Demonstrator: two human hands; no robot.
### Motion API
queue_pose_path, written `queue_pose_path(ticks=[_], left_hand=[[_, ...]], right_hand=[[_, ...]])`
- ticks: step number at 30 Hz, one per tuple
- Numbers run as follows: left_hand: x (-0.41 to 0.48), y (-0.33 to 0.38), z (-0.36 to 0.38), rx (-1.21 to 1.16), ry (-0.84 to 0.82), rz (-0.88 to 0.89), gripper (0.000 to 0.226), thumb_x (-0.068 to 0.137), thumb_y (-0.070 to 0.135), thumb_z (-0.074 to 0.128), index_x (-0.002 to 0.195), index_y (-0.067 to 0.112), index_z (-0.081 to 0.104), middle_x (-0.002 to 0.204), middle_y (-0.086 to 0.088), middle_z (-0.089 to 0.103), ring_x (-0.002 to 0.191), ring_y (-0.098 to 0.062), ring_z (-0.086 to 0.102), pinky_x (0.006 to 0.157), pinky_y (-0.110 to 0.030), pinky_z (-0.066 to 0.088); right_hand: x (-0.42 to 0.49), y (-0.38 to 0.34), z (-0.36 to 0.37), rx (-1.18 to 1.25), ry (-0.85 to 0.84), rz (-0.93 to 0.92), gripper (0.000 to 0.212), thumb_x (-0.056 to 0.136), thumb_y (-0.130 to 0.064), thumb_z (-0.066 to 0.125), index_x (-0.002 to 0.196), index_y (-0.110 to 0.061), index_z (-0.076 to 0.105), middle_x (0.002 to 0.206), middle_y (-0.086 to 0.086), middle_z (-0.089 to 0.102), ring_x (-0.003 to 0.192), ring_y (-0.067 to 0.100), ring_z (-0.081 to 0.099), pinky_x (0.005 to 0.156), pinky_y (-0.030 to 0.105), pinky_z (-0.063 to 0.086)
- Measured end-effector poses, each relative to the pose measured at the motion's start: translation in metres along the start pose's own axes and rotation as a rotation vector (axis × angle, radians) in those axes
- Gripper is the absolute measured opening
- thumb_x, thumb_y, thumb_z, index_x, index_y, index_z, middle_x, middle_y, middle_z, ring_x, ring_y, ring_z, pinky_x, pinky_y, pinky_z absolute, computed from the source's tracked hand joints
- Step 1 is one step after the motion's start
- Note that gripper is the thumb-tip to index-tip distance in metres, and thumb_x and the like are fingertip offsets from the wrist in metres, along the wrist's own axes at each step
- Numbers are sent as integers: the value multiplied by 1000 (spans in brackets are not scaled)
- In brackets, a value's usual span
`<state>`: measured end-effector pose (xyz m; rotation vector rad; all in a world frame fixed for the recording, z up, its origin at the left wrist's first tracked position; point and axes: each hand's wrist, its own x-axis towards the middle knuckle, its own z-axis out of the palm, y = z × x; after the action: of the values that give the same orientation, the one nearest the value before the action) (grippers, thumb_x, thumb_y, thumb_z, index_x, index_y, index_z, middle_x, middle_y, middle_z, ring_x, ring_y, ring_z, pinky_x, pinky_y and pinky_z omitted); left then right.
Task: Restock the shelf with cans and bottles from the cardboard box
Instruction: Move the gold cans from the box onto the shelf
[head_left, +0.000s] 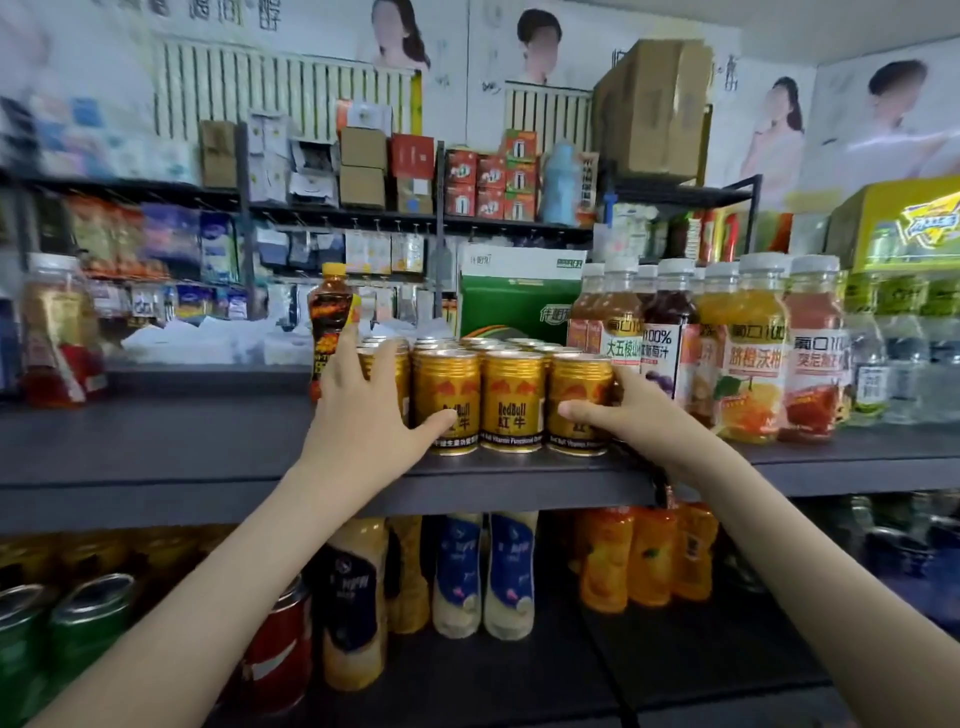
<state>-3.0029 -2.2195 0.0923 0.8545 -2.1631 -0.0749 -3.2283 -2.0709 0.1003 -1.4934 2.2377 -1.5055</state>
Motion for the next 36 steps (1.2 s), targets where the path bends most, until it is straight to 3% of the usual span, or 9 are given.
queue_pose_path(ticks=[2,7,13,15,17,20,24,29,36], left_hand=[[2,4,1,40,-12,-28,97,78,69,55,149,20,11,158,-9,-11,145,-36,-1,114,-51,20],[1,9,4,108,4,-70,100,75,75,52,148,19,12,158,-10,-4,144,-36,6,111,-50,28],[-3,10,4,112,15,-71,97,78,72,52,150,22,10,159,-8,-7,145,-35,4,114,-49,21],[-9,10,3,102,46,-73,91,82,69,49,152,26,7,160,-8,-7,146,-33,4,114,-47,21],[-19,8,1,91,111,-72,83,88,62,46,152,32,4,160,-8,2,144,-32,13,110,-45,31],[-42,-1,-6,77,169,-49,74,93,52,47,152,37,5,159,-8,10,141,-30,24,99,-44,43],[-95,-36,-23,63,220,3,64,94,39,53,150,28,25,155,-11,27,140,-28,29,102,-40,41],[-187,-107,-65,111,182,-44,52,90,33,51,137,11,47,138,-9,48,127,-21,45,100,-24,37],[-361,-252,-150,229,12,-501,57,93,26,54,145,15,33,143,-2,42,129,-18,42,98,-26,39]], right_hand=[[2,2,-5,1,-52,-31,67,72,-46,78,128,-27,46,112,-10,63,101,6,60,87,27,48],[9,8,-6,1,-86,-68,74,73,-46,77,133,-27,39,123,-7,59,109,11,58,97,36,48],[2,5,-4,-103,-38,-98,75,81,-41,72,140,-17,32,122,-3,52,108,12,49,87,25,39],[-3,3,0,-210,71,-182,89,81,-40,72,148,-14,21,141,4,44,126,19,43,101,30,37],[-15,-6,11,-314,182,-314,93,82,-39,70,152,-12,14,153,8,28,141,24,25,114,36,25],[-44,-33,42,-427,292,-527,81,86,-32,68,150,-10,23,151,13,30,141,28,25,116,41,23],[-86,-65,107,-509,389,-718,70,83,-22,65,145,-9,35,148,20,34,140,35,26,114,51,21],[-150,-111,226,-312,120,-891,59,85,-18,63,140,-8,44,141,17,45,130,30,39,106,44,34],[-267,-190,434,-97,-455,-959,50,84,-12,63,132,-7,52,130,12,56,121,30,53,100,44,46]])
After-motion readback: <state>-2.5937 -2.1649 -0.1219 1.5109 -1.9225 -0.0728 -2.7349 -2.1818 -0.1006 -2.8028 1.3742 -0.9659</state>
